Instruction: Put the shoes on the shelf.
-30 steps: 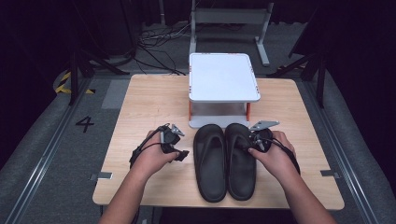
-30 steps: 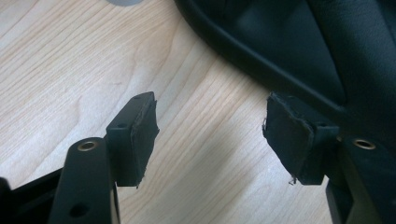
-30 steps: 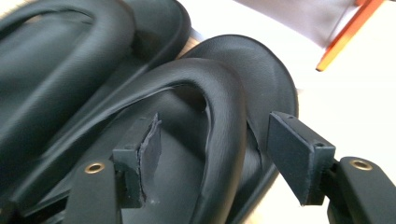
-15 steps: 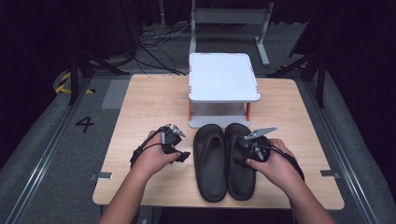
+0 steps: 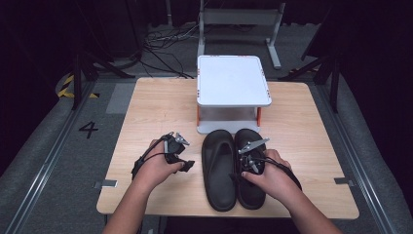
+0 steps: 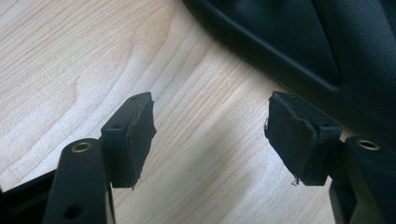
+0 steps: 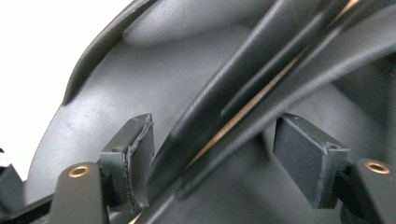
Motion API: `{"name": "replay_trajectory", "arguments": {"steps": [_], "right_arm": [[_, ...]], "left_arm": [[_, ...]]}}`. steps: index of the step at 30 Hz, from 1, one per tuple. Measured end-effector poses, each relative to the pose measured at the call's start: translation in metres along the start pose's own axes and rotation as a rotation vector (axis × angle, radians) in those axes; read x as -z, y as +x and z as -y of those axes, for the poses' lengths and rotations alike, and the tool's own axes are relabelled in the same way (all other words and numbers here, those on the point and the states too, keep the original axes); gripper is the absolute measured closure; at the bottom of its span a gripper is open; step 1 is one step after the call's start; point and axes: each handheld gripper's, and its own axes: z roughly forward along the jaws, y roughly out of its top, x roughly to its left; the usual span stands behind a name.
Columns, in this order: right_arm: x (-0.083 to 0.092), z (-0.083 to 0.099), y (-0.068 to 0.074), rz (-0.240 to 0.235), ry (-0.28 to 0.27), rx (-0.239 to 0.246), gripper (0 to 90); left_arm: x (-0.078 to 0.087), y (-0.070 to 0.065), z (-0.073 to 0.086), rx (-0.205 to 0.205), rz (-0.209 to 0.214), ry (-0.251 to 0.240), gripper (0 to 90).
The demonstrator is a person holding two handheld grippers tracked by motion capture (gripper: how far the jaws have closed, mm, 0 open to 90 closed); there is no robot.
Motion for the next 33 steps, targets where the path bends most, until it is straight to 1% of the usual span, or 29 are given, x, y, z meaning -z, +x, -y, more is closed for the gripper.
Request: {"name": "replay_trajectory", "arguments": {"steps": [2,4,5,6,7,8,9,10,13,14,16,18,19,21,22,23,24,25,26,27,30,31,32,33], "right_arm": [[-0.003,-0.001,0.0,0.006,0.005,0.004,29.2],[-0.009,-0.002,0.003,0.026,0.014,0.023,28.2],[-0.01,-0.003,0.004,0.037,0.013,0.019,28.2],[-0.009,-0.003,0.005,0.043,0.016,0.013,28.2],[-0.01,-0.003,0.005,0.051,0.013,0.006,27.3],[-0.011,-0.003,0.006,0.065,0.005,0.013,25.2],[-0.013,-0.002,0.006,0.088,-0.003,0.048,20.7],[-0.017,-0.001,0.008,0.101,-0.014,0.06,16.9],[-0.02,0.001,0.013,0.117,-0.025,0.069,12.6],[-0.02,0.002,0.014,0.128,-0.029,0.071,12.3],[-0.02,0.002,0.013,0.121,-0.032,0.067,12.3],[-0.02,0.002,0.012,0.11,-0.028,0.054,13.3],[-0.02,0.001,0.012,0.115,-0.033,0.033,16.2],[-0.019,-0.001,0.01,0.124,-0.047,0.02,21.1],[-0.021,-0.002,0.008,0.123,-0.063,0.013,21.3],[-0.021,-0.002,0.008,0.123,-0.063,0.013,21.3],[-0.021,-0.003,0.007,0.119,-0.07,-0.001,21.7],[-0.021,-0.003,0.006,0.121,-0.076,-0.002,23.9],[-0.021,-0.003,0.006,0.124,-0.077,-0.007,26.9],[-0.019,-0.004,0.005,0.132,-0.078,-0.007,31.9],[-0.016,-0.004,0.004,0.125,-0.076,-0.018,39.7],[-0.015,-0.004,0.003,0.122,-0.076,-0.021,46.3],[-0.014,-0.005,0.004,0.128,-0.069,-0.023,54.5],[-0.013,-0.005,0.003,0.131,-0.051,-0.043,56.9]], "left_arm": [[0.0,0.0,0.001,-0.001,0.0,0.004,33.2],[0.0,0.0,0.002,0.005,0.0,0.007,33.2],[0.001,0.001,0.003,0.001,-0.005,0.007,33.2],[0.001,0.001,0.004,0.009,-0.004,0.008,33.2],[0.001,0.001,0.004,0.006,-0.006,0.009,33.2],[0.002,0.002,0.005,0.01,-0.003,0.01,33.2],[0.002,0.002,0.006,0.011,-0.007,0.012,33.2],[0.002,0.002,0.006,0.014,-0.006,0.008,33.2],[0.002,0.002,0.007,0.016,-0.002,0.011,33.1],[0.002,0.002,0.008,0.018,0.0,0.014,33.1],[0.001,0.002,0.008,0.018,-0.001,0.018,33.0],[0.001,0.002,0.008,0.021,0.001,0.02,33.0],[0.001,0.002,0.008,0.022,0.0,0.023,33.0],[0.0,0.002,0.007,0.015,0.002,0.021,33.0],[0.0,0.002,0.007,0.015,0.002,0.021,33.0],[0.0,0.002,0.007,0.018,0.003,0.023,33.0],[-0.001,0.002,0.007,0.018,0.004,0.024,33.0],[-0.001,0.002,0.007,0.019,0.004,0.025,33.0],[-0.002,0.002,0.007,0.013,0.0,0.025,33.0],[-0.002,0.002,0.007,0.016,0.002,0.025,33.0],[-0.002,0.002,0.006,0.019,0.003,0.027,33.0],[-0.002,0.002,0.005,0.011,0.006,0.022,33.0],[-0.002,0.002,0.005,0.012,0.004,0.022,33.0],[-0.002,0.002,0.004,0.012,0.003,0.02,33.1]]}}
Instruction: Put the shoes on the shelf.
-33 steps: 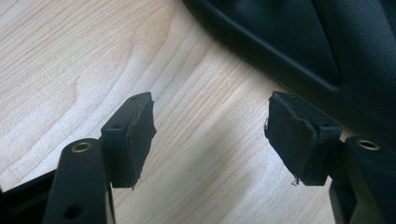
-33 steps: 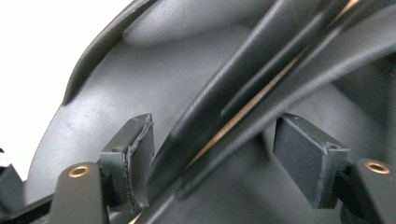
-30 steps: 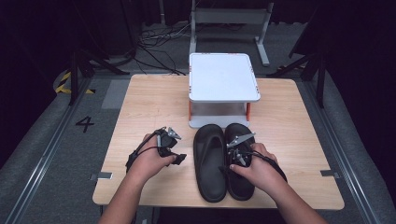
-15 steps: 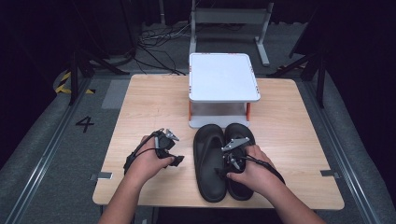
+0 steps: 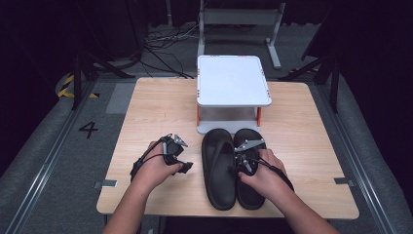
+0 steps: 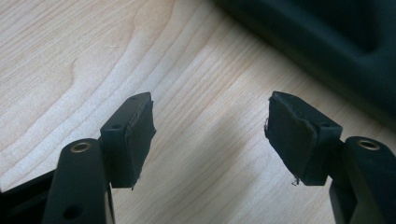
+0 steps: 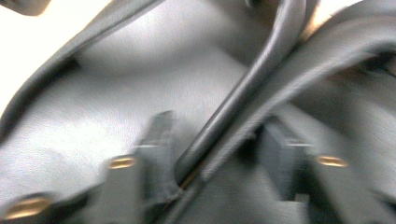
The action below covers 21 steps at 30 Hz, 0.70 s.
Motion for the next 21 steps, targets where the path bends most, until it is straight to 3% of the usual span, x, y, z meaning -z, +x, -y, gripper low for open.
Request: {"name": "replay_trajectory", "arguments": {"steps": [8,16,21], "right_arm": [[0.003,0.001,-0.009,-0.044,-0.024,-0.073,75.6],[0.012,-0.002,-0.022,-0.05,-0.035,-0.107,76.3],[0.025,-0.012,-0.031,-0.039,-0.087,-0.137,76.3]], "left_arm": [[-0.001,0.001,-0.003,-0.003,0.004,0.007,33.1],[0.003,0.0,-0.005,-0.01,0.002,-0.014,32.8],[0.007,0.003,-0.003,0.011,0.0,-0.01,32.5]]}}
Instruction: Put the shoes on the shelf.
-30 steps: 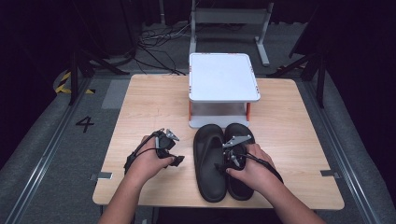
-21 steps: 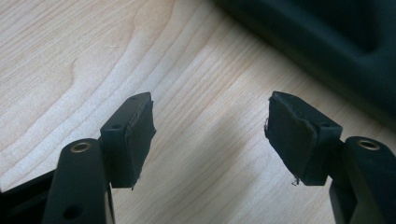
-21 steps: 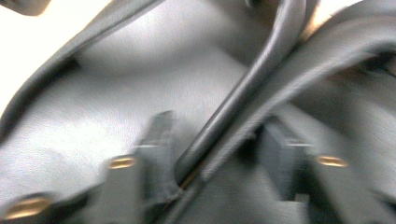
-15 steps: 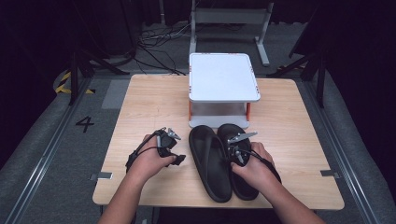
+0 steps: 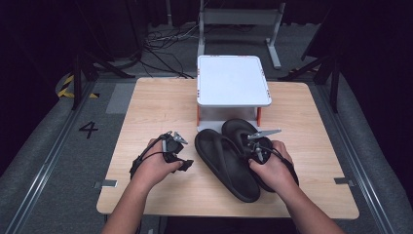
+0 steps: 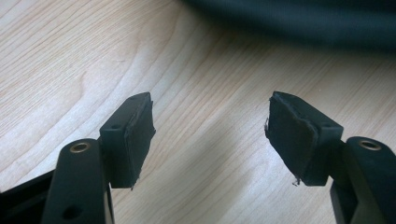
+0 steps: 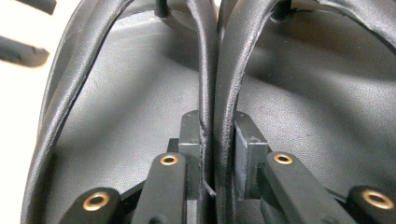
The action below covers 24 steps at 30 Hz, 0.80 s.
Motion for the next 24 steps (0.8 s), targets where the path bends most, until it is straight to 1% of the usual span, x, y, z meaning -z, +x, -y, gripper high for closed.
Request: {"name": "replay_trajectory", "arguments": {"steps": [1,5,7,8,9,10,11,14,16,19,21,24], "right_arm": [[0.001,-0.003,-0.001,0.001,-0.01,-0.007,76.3],[0.002,-0.013,-0.007,0.017,-0.027,-0.035,76.1],[0.002,-0.019,-0.009,0.025,-0.036,-0.054,76.1],[0.002,-0.023,-0.011,0.028,-0.045,-0.061,76.1],[0.003,-0.026,-0.012,0.033,-0.047,-0.073,76.1],[0.003,-0.028,-0.013,0.038,-0.052,-0.075,76.1],[0.003,-0.033,-0.015,0.04,-0.056,-0.082,76.2],[0.001,-0.042,-0.018,0.054,-0.063,-0.104,76.1],[-0.002,-0.048,-0.02,0.063,-0.068,-0.12,76.1],[-0.007,-0.057,-0.023,0.085,-0.076,-0.152,76.2],[-0.011,-0.061,-0.023,0.107,-0.084,-0.149,76.1],[-0.019,-0.067,-0.021,0.151,-0.09,-0.153,76.1]], "left_arm": [[0.0,0.001,0.0,-0.008,-0.003,-0.001,32.5],[0.003,0.003,0.001,0.004,0.006,0.012,31.7],[0.004,0.004,0.002,0.011,0.003,0.016,31.4],[0.004,0.005,0.003,0.008,-0.001,0.017,31.3],[0.005,0.006,0.003,0.02,0.006,0.022,31.2],[0.006,0.008,0.004,0.017,0.007,0.024,31.2],[0.007,0.008,0.005,0.032,0.001,0.018,31.2],[0.009,0.011,0.006,0.035,-0.006,0.01,31.2],[0.011,0.013,0.007,0.045,-0.001,0.007,31.2],[0.012,0.015,0.007,0.045,0.001,0.003,31.2],[0.011,0.014,0.008,0.051,-0.001,0.004,31.2],[0.011,0.014,0.008,0.041,0.004,0.012,31.2]]}}
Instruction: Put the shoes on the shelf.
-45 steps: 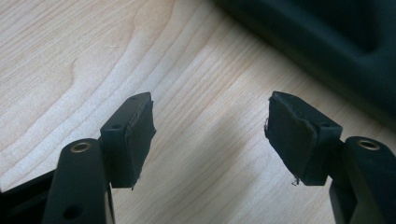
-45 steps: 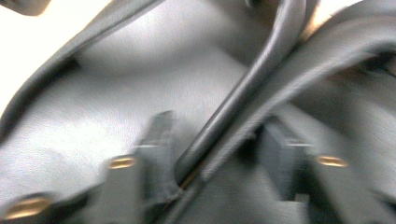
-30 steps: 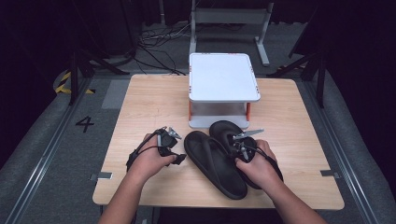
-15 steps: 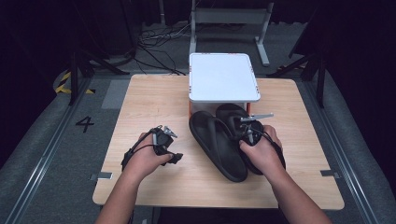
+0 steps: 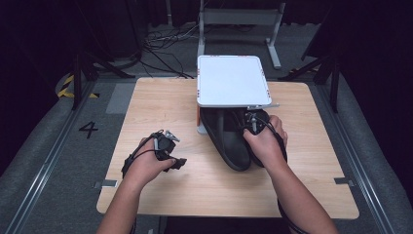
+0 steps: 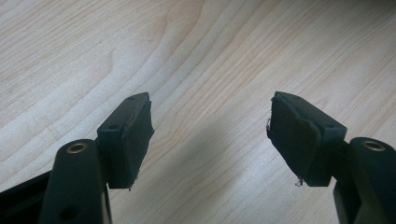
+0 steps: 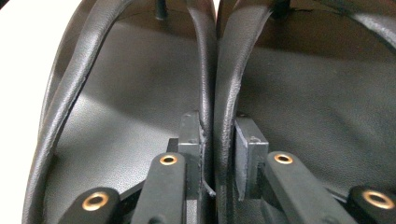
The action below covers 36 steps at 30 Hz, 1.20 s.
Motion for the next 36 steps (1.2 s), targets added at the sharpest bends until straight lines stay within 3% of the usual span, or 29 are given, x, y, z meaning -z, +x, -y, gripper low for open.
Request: {"name": "replay_trajectory", "arguments": {"steps": [4,11,22,24,28,31,36], "right_arm": [[-0.006,-0.004,0.002,0.011,-0.002,-0.018,76.1],[-0.024,-0.018,0.002,0.042,-0.024,-0.1,76.0],[-0.05,-0.027,0.008,0.102,-0.042,-0.13,75.9],[-0.052,-0.029,0.009,0.109,-0.06,-0.111,74.8],[-0.055,-0.026,0.008,0.102,-0.137,-0.071,55.9],[-0.053,-0.024,0.007,0.103,-0.156,-0.039,51.2],[-0.035,-0.016,0.002,0.072,-0.215,-0.007,43.4]], "left_arm": [[0.0,-0.001,0.0,-0.004,0.002,0.002,31.1],[0.0,-0.002,0.0,-0.005,0.003,0.004,31.1],[-0.007,-0.011,-0.003,-0.041,0.016,0.026,30.9],[-0.008,-0.011,-0.004,-0.046,0.022,0.029,30.9],[-0.009,-0.012,-0.005,-0.047,0.024,0.025,30.9],[-0.01,-0.012,-0.006,-0.055,0.019,0.031,30.9],[-0.011,-0.014,-0.009,-0.06,0.025,0.032,30.9]]}}
